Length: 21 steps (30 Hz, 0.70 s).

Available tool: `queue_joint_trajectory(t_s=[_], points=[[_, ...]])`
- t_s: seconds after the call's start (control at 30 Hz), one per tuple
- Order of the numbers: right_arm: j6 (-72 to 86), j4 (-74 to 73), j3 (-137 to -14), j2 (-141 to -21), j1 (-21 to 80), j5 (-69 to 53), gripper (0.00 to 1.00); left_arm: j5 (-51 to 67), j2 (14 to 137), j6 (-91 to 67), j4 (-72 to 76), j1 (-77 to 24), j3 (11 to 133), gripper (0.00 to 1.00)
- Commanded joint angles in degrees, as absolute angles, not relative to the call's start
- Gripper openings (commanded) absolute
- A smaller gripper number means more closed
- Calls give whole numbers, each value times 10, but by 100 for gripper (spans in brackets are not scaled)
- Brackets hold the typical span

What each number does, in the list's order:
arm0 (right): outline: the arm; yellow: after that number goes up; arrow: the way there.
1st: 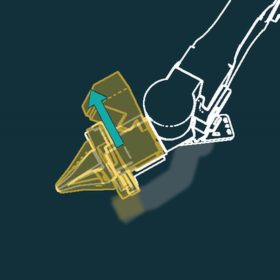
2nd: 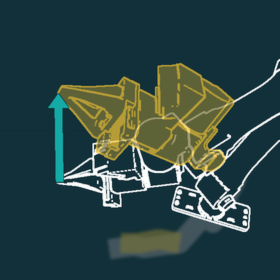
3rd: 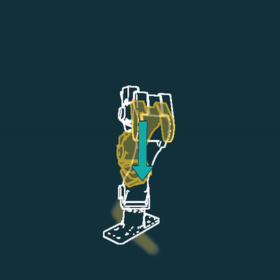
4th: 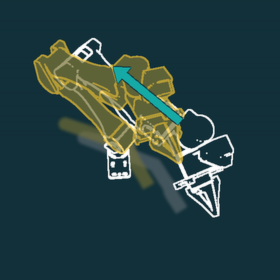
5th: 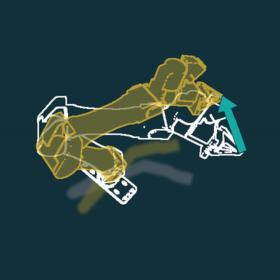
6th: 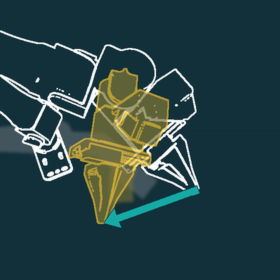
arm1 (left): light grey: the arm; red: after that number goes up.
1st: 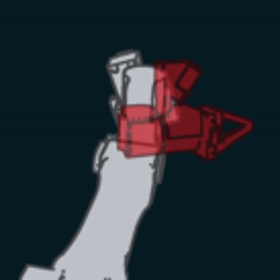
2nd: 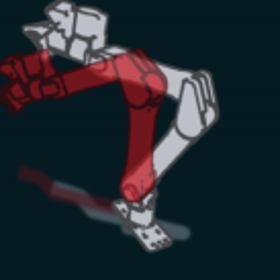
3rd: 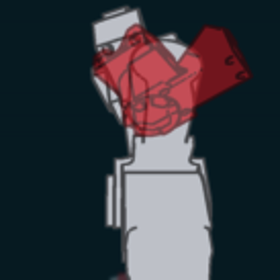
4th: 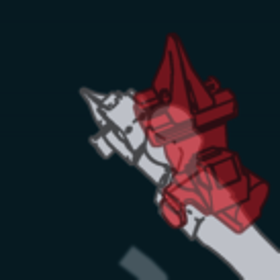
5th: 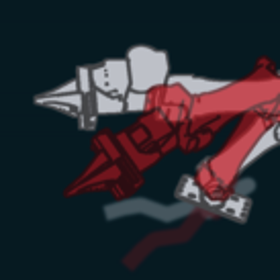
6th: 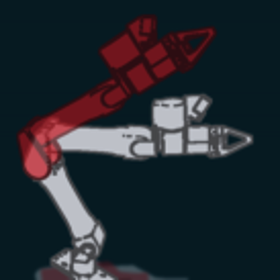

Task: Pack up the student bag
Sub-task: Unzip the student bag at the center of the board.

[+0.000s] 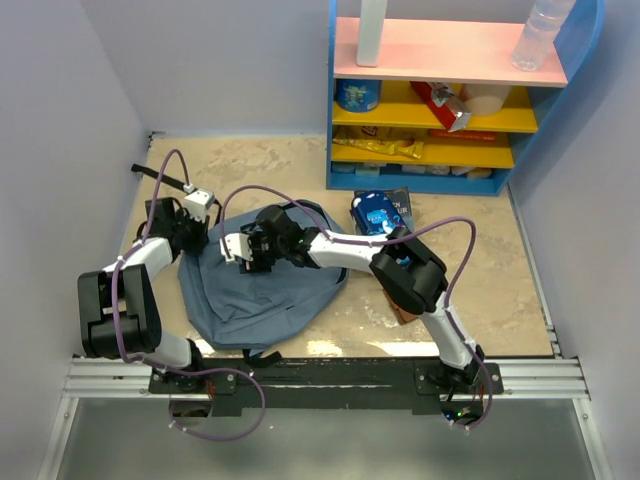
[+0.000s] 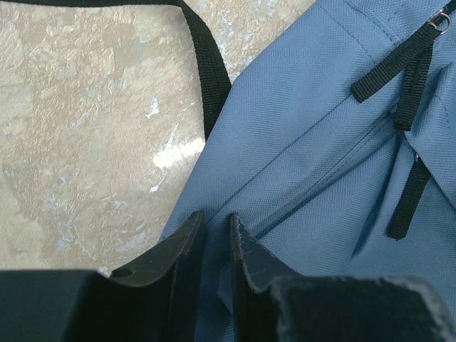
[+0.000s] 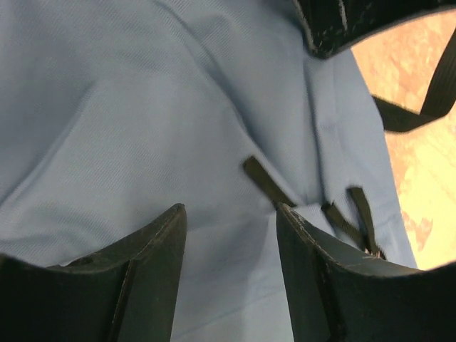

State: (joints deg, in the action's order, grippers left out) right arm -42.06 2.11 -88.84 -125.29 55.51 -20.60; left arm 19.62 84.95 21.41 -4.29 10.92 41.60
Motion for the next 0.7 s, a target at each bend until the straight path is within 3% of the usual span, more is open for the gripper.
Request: queue_joint_trajectory(t_s=[0.0, 0.67], points=[[-463, 32, -948, -1274, 555, -227, 56, 220, 845, 207, -44, 115, 432, 26], [-488, -105, -1078, -1355, 539, -206, 50, 229, 836, 223, -47, 115, 429, 26]])
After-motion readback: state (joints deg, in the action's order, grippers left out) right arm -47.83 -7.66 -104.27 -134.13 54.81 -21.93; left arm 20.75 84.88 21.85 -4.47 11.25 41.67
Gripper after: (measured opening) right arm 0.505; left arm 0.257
